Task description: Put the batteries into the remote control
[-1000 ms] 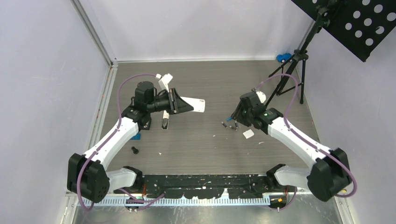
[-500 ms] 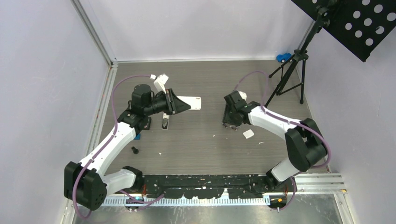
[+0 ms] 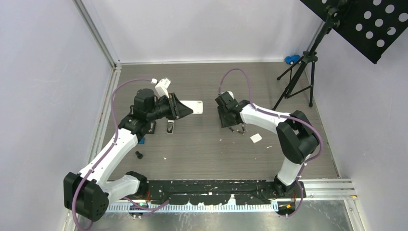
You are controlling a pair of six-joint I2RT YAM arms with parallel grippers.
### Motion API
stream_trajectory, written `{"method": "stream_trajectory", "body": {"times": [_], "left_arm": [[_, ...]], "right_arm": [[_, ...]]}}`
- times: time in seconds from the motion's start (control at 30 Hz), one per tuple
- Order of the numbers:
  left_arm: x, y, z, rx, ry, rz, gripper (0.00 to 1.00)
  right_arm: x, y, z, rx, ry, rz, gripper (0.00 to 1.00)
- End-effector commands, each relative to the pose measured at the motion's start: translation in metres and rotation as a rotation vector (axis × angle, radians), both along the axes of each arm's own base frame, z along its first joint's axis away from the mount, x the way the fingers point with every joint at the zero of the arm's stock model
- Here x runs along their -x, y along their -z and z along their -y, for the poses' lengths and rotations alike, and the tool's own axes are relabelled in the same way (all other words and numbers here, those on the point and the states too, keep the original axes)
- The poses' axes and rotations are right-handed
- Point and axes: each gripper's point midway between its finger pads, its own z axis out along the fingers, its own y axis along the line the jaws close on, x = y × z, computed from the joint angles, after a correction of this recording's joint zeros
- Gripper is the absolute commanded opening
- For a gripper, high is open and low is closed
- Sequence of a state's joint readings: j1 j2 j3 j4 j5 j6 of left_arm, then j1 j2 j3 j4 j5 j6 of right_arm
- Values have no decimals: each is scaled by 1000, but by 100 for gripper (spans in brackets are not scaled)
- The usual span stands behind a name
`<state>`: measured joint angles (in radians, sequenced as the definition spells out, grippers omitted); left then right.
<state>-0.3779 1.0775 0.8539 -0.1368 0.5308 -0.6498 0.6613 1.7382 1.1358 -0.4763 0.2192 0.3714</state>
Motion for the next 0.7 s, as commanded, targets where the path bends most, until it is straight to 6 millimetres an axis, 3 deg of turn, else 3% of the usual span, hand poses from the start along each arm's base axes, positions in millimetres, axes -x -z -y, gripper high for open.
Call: {"method": "stream_trajectory", "body": {"times": [0.0,0.2,0.33,0.67], "left_arm": [[-1,-16,-4,-10,-15,65,0],[1,-14,-4,-13,-6,55,0],[6,-17,1,2,35,64,0],[4,-32,5,51,36,78,0]], "right_arm": [[-3,3,7,79,-30,-8,44],[2,19,8,95,-16,-62,48],[16,30,0,70,-78,-147,47],[20,38,4,76,-60,-190,7]]}}
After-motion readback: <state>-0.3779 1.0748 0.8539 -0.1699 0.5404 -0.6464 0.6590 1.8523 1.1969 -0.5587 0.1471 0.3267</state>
